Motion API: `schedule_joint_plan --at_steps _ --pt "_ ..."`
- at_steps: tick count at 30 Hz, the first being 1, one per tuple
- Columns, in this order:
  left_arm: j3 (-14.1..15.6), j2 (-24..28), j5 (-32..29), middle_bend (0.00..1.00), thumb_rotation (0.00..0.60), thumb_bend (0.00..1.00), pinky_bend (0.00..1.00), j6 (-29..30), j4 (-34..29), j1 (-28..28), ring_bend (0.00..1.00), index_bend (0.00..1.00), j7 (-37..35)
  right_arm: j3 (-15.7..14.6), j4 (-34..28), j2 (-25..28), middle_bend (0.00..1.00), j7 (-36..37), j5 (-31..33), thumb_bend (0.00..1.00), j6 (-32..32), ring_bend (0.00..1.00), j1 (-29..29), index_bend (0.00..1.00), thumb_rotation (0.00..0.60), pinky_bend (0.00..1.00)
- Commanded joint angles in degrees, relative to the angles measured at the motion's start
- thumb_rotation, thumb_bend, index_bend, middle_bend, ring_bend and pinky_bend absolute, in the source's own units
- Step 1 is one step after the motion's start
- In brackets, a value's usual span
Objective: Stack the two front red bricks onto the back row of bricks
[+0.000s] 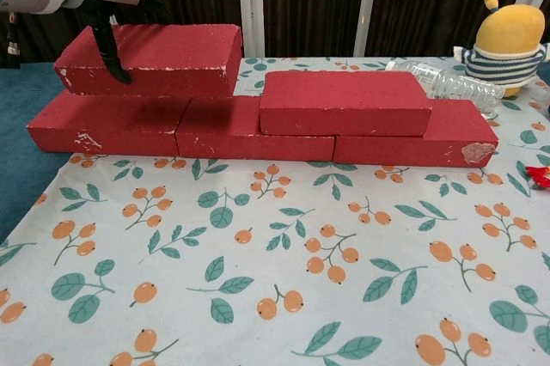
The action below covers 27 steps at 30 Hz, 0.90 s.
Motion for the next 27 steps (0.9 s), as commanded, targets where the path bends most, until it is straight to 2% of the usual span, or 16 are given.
schedule_joint_plan --at_steps 1,12,22,27 --pt "0.7 -1.0 -1.2 0.32 0.600 0.00 0.23 -0.8 1.4 -1.1 0.28 0.26 -0.1 0.0 0.1 0.0 0.00 0.1 0.0 0.06 0.0 0.00 0.0 0.00 0.600 0.00" --pt "2.1 -5.3 -5.5 0.31 0.600 0.00 0.23 -1.9 6.0 -4.4 0.27 0.25 -0.5 0.0 0.1 0.1 0.00 0.2 0.4 0.06 -0.4 0.00 0.1 0.00 0.600 0.00" --pt "4.5 -7.5 -9.8 0.30 0.600 0.00 0.23 -1.6 7.5 -7.1 0.27 0.25 1.7 0.0 0.3 0.3 0.00 0.9 0.4 0.06 -0.7 0.00 0.2 0.00 0.600 0.00" --pt "4.6 -8.5 -10.7 0.30 0.600 0.00 0.23 -1.1 8.5 -7.8 0.27 0.25 1.8 0.1 0.5 0.4 0.00 1.1 0.6 0.06 -1.0 0.00 0.2 0.00 0.600 0.00"
